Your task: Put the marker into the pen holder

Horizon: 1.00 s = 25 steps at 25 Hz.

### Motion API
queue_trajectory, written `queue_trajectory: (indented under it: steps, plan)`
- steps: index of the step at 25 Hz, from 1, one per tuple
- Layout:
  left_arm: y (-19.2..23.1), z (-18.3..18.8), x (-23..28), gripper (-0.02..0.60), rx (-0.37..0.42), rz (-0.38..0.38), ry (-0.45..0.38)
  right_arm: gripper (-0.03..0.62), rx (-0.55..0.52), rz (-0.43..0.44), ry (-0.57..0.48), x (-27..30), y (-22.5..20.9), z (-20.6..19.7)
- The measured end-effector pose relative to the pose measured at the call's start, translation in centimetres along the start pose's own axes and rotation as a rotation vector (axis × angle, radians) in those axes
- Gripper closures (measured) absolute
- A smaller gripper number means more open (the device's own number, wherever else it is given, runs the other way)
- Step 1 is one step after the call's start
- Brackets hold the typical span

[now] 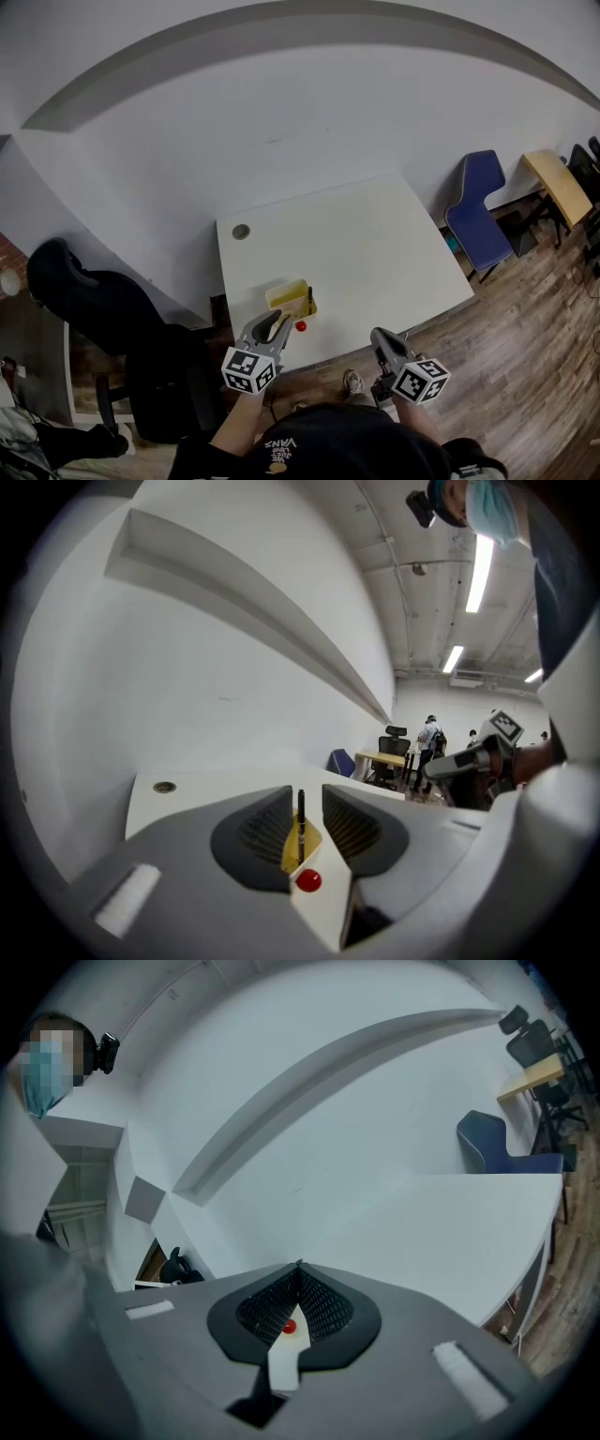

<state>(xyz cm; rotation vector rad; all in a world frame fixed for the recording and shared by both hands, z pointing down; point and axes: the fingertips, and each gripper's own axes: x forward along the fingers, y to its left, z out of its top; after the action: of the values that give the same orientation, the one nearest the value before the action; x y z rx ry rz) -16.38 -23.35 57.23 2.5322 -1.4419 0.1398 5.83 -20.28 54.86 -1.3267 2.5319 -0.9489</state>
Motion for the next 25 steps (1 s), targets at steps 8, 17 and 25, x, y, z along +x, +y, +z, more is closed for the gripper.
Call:
queue_trajectory:
  steps: [8, 17, 25]
  plan:
    - [0.4, -0.2, -4.9, 0.483, -0.004, 0.024, -0.013, 0.592, -0.019, 0.031, 0.008, 0.5, 2.8, -1.6]
    - [0.9, -0.9, -9.9, 0.528, -0.02, 0.04, -0.016, 0.592, -0.028, 0.06, 0.03, 1.1, 6.0, -4.1]
    - [1.0, -1.7, -13.7, 0.529, -0.041, 0.052, -0.014, 0.592, -0.04, 0.084, 0.056, 1.4, 8.6, -6.4]
